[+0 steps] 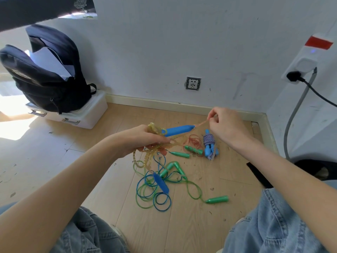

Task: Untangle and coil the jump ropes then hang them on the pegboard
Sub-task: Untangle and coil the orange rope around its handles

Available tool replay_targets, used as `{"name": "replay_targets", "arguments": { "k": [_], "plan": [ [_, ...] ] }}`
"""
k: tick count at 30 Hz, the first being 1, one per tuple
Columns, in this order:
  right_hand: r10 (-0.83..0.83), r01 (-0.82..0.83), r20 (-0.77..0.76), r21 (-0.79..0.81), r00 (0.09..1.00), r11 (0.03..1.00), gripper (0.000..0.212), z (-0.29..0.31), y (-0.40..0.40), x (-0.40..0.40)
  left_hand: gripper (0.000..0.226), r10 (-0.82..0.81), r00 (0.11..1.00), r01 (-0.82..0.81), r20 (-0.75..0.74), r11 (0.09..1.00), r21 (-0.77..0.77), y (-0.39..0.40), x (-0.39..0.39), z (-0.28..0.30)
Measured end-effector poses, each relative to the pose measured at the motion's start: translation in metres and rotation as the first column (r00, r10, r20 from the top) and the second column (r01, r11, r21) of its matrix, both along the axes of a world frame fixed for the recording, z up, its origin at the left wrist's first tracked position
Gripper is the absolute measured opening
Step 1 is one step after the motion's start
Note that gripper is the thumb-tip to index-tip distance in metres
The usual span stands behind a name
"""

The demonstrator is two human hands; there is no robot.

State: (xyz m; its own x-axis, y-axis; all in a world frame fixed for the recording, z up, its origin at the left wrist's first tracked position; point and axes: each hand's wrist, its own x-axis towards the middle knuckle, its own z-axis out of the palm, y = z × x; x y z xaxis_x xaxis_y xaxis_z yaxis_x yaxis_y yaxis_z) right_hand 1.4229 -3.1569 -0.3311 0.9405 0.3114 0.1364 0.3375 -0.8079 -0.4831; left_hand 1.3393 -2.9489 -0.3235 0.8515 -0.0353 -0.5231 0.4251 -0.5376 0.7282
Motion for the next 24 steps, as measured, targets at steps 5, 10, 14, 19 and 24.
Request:
{"name": "replay_targets", "arguments": {
  "k": [5,10,14,19,24],
  "plan": [
    [-0.072,0.080,0.050,-0.170,0.996,0.982,0.017,-0.005,-0.001,0.004,0.017,0.097,0.995,-0.098,0.015,0.993,0.059,0.000,0.001,-0.005],
    [0.304,-0.339,-0.353,-0.041,0.885,0.940,0.014,-0.009,0.013,-0.013,0.017,0.319,0.932,-0.333,0.172,0.941,0.058,0.008,0.005,-0.010],
    [0.481,-0.439,-0.303,0.199,0.823,0.876,0.013,0.007,0.020,-0.019,0.018,0.298,0.929,-0.327,0.219,0.938,0.110,0.008,0.009,-0.015],
    [0.399,-0.144,-0.299,0.616,0.867,0.775,0.017,0.027,0.008,-0.010,0.024,0.122,0.975,-0.206,0.184,0.805,0.557,0.020,0.007,-0.028],
    [0.239,-0.247,-0.256,0.002,0.937,0.969,0.016,0.012,0.001,-0.003,0.007,0.279,0.944,-0.318,0.173,0.911,0.263,0.017,0.008,-0.017]
  ]
}}
